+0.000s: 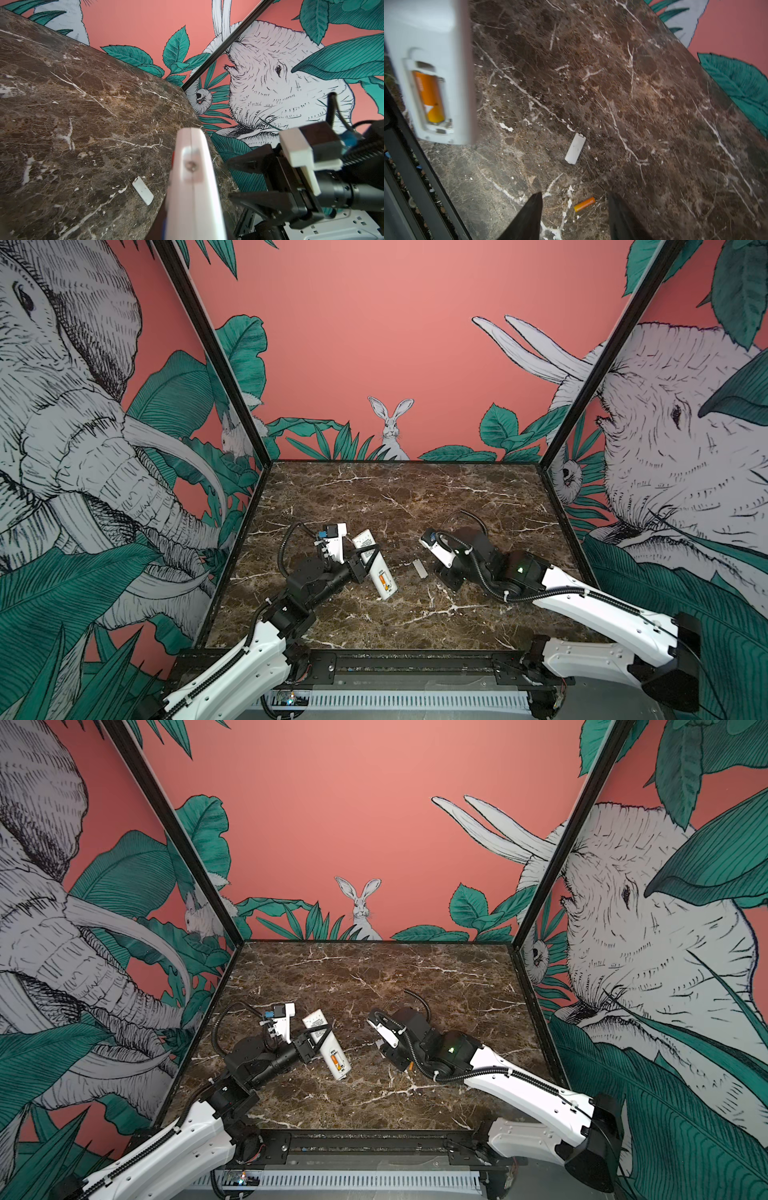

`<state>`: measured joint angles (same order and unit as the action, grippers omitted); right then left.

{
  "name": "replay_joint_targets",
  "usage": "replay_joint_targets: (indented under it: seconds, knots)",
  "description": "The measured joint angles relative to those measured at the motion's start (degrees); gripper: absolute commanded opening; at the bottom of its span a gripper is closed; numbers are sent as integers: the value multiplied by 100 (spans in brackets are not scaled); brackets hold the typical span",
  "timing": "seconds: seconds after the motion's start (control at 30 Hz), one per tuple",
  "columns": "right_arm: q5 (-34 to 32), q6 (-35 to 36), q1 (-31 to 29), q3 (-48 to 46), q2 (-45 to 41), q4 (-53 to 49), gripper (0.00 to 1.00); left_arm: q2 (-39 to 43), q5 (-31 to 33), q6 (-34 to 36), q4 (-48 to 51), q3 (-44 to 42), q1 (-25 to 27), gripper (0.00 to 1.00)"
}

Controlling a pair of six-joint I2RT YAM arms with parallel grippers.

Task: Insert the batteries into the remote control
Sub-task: 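Lift the right gripper off the remote and move it toward the loose battery, then lower the right gripper over the orange battery and close on it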

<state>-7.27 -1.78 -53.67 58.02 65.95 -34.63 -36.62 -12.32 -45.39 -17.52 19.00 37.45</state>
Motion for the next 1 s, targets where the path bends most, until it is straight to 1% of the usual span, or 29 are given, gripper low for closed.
replay_joint_targets:
  seconds: [0.2, 0.5, 0.6, 0.83, 1.0]
  knots:
    - [76, -584, 601, -199, 192, -269, 57, -4, -48, 66, 114, 0, -26, 0]
    - [479, -960, 1036, -645, 619, -323, 59, -205, -140, 133, 101, 0, -87, 0]
    - [584, -960, 1097, -732, 772, -319, 64, -227, -188, 149, 96, 0, -125, 0]
    - [601, -734, 1193, -629, 1126, -455, 69, -227, -249, 151, 96, 0, -188, 0]
    - [671, -177, 1211, -590, 1132, -498, 71, -234, -326, 151, 90, 0, -238, 0]
